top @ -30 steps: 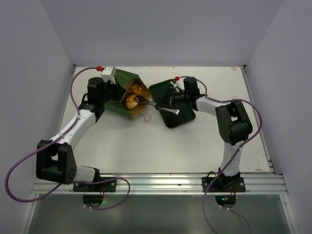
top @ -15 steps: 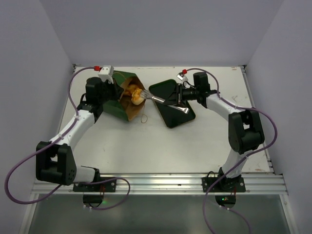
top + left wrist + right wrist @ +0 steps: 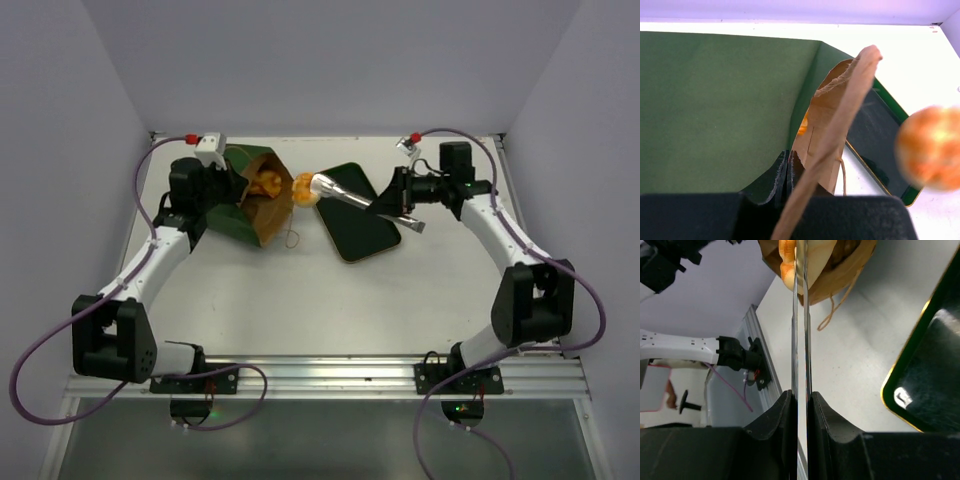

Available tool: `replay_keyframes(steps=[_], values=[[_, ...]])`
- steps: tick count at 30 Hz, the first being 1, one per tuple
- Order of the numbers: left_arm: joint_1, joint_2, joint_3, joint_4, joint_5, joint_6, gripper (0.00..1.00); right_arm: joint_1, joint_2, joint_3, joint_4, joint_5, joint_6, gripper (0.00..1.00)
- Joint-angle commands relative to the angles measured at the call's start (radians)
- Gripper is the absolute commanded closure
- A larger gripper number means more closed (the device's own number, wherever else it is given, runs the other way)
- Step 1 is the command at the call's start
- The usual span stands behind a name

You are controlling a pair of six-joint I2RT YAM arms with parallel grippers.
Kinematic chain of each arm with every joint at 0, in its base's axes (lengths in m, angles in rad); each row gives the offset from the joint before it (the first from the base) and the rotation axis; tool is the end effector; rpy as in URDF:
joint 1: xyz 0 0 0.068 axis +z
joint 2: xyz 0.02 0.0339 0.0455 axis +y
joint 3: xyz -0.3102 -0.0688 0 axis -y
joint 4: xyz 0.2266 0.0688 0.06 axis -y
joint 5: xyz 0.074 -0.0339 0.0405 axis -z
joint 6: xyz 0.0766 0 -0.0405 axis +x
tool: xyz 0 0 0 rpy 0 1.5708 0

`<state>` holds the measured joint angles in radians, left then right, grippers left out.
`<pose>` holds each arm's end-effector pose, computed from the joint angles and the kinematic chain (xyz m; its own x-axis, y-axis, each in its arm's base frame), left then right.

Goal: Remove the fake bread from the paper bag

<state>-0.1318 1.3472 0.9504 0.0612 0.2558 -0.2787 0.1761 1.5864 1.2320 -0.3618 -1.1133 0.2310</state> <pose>0.3179 -0.0617 0.3350 -0.4140 -0.2136 -0.8849 0.2601 0.9038 -0.3399 0.3222 0.1271 0.3305 -0.7995 -0.0395 -0.5994 -0.5759 0.3342 0.7461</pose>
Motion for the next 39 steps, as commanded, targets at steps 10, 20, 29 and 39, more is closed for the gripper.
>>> replay_keyframes(steps=[10,20,29,39], values=[[0.047,-0.123,-0.035,0.022,0.045,0.012,1.00,-0.132,0.041,0.043,0.033,0.231,-0.079,1.00],[0.050,-0.172,-0.071,0.015,0.043,0.026,1.00,-0.093,0.337,0.210,0.136,0.279,-0.012,0.98],[0.052,-0.172,-0.079,0.019,0.046,0.029,1.00,-0.066,0.448,0.264,0.195,0.242,0.059,0.91],[0.054,-0.174,-0.076,0.006,0.043,0.032,1.00,-0.053,0.518,0.276,0.239,0.196,0.143,0.76]])
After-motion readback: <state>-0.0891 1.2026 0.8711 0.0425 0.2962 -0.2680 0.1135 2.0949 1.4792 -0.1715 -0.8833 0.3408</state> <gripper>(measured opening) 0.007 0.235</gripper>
